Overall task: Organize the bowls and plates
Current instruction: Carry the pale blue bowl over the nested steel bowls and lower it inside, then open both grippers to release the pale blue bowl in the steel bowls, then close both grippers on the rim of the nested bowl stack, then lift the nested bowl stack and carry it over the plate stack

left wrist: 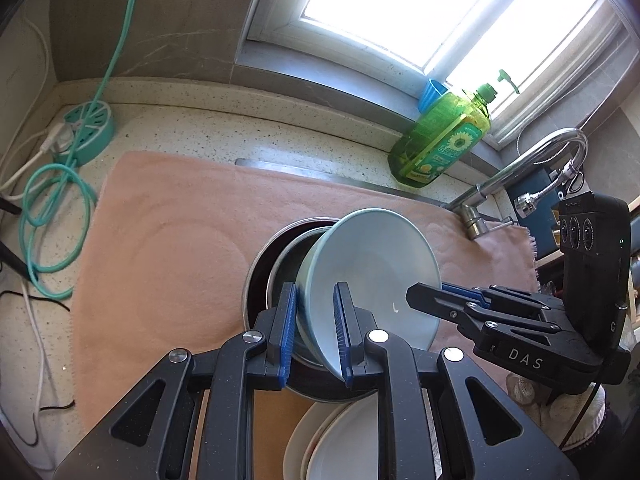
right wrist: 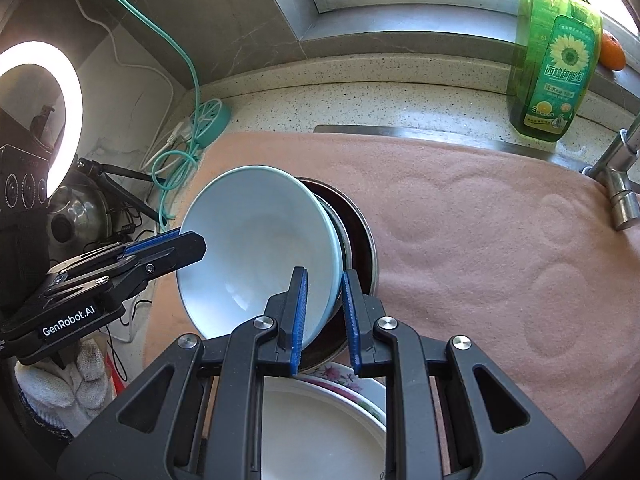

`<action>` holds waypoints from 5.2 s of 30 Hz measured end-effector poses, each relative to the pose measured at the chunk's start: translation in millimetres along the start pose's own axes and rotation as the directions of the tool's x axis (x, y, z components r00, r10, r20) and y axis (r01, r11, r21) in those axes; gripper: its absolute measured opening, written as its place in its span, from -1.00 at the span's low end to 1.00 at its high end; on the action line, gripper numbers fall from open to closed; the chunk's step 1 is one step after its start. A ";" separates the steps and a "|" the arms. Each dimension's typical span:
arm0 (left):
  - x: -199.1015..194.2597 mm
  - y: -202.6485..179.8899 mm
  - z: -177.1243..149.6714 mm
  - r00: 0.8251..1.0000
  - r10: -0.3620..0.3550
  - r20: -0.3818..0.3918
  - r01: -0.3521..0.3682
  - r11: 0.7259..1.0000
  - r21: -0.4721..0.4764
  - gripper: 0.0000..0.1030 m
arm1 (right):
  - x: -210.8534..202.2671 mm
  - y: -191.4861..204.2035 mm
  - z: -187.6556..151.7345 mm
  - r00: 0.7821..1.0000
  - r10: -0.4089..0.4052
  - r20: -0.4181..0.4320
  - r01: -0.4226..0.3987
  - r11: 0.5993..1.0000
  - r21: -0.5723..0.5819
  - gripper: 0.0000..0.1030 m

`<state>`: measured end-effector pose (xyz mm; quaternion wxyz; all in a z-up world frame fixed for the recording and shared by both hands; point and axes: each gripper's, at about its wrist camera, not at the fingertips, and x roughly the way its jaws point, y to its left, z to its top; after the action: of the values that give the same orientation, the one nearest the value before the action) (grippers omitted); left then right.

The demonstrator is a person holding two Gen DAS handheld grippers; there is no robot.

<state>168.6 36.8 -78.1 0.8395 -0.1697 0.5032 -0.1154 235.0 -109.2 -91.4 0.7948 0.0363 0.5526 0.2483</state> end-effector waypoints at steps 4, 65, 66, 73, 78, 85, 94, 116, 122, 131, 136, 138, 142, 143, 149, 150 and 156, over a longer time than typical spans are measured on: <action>2.5 1.9 0.3 1.000 0.008 -0.009 -0.008 1.000 -0.002 -0.67 | 6.1 1.2 -0.1 1.000 -0.005 -0.012 0.005 1.000 -0.008 -0.65; -4.7 34.4 -4.3 1.000 -0.006 0.006 0.007 0.996 -0.093 -0.06 | -21.7 -11.7 3.3 0.996 0.006 0.091 -0.006 1.000 0.000 0.56; -5.5 36.4 -5.6 1.000 -0.007 0.006 0.007 0.995 -0.097 -0.06 | -22.7 -14.4 2.3 0.996 0.006 0.092 -0.007 1.000 0.004 0.56; -8.6 53.8 -17.1 1.000 -0.016 0.007 0.017 0.989 -0.144 -0.06 | -27.3 -40.2 -5.2 0.995 0.023 0.096 -0.031 0.997 0.076 0.56; -4.9 65.9 -28.0 0.999 -0.045 0.003 0.045 0.980 -0.196 -0.06 | -24.7 -59.5 -12.7 0.995 0.045 0.092 -0.058 0.989 0.139 0.56; 4.0 71.8 -36.1 0.997 -0.073 -0.004 0.070 0.970 -0.231 -0.07 | -9.4 -73.3 -22.0 0.992 0.114 0.052 -0.123 0.970 0.211 0.36; 11.4 70.5 -34.9 0.997 -0.081 -0.003 0.078 0.969 -0.236 -0.23 | 5.7 -63.4 -23.9 0.991 0.132 0.012 -0.132 0.973 0.190 -0.09; 26.6 60.7 -26.9 0.996 -0.090 -0.026 0.083 0.976 -0.202 -0.71 | 22.0 -48.2 -14.1 0.989 0.142 -0.040 -0.134 0.978 0.158 -0.73; 26.4 57.4 -25.6 0.997 -0.076 -0.027 0.070 0.980 -0.188 -0.79 | 21.2 -46.7 -13.2 0.990 0.134 -0.043 -0.126 0.979 0.160 -0.74; 25.1 54.1 -25.6 0.998 -0.062 -0.024 0.056 0.981 -0.185 -0.80 | 17.1 -44.7 -13.8 0.990 0.132 -0.038 -0.125 0.979 0.162 -0.74; 20.3 53.2 -26.5 0.998 -0.063 -0.014 0.060 0.981 -0.183 -0.80 | 9.4 -41.9 -14.7 0.991 0.133 -0.021 -0.129 0.980 0.153 -0.74; 17.3 51.8 -26.5 0.998 -0.062 -0.008 0.059 0.982 -0.178 -0.80 | 6.0 -41.4 -15.3 0.991 0.135 -0.015 -0.131 0.979 0.154 -0.74; 8.6 49.6 -27.1 0.998 -0.064 0.006 0.064 0.983 -0.172 -0.80 | -6.2 -39.2 -17.1 0.990 0.141 0.004 -0.140 0.979 0.146 -0.74; 5.3 49.0 -27.7 0.998 -0.066 0.010 0.067 0.983 -0.170 -0.80 | -10.1 -37.9 -17.7 0.990 0.142 0.008 -0.142 0.979 0.145 -0.74; -15.0 40.8 -31.4 0.997 -0.072 0.035 0.076 0.987 -0.144 -0.80 | -34.5 -29.8 -25.1 0.990 0.137 0.032 -0.140 0.983 0.121 -0.74; -18.3 39.1 -32.7 0.997 -0.073 0.038 0.078 0.987 -0.141 -0.80 | -38.6 -29.4 -27.0 0.990 0.138 0.034 -0.141 0.983 0.120 -0.74; -32.8 24.0 -40.9 0.996 -0.080 0.048 0.085 0.990 -0.113 -0.80 | -59.8 -27.8 -44.6 0.988 0.144 0.054 -0.150 0.981 0.122 -0.74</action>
<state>117.7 63.9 -79.1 0.8335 -0.2407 0.4834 -0.1170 189.0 -169.1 -66.4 0.7825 0.1326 0.5451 0.2702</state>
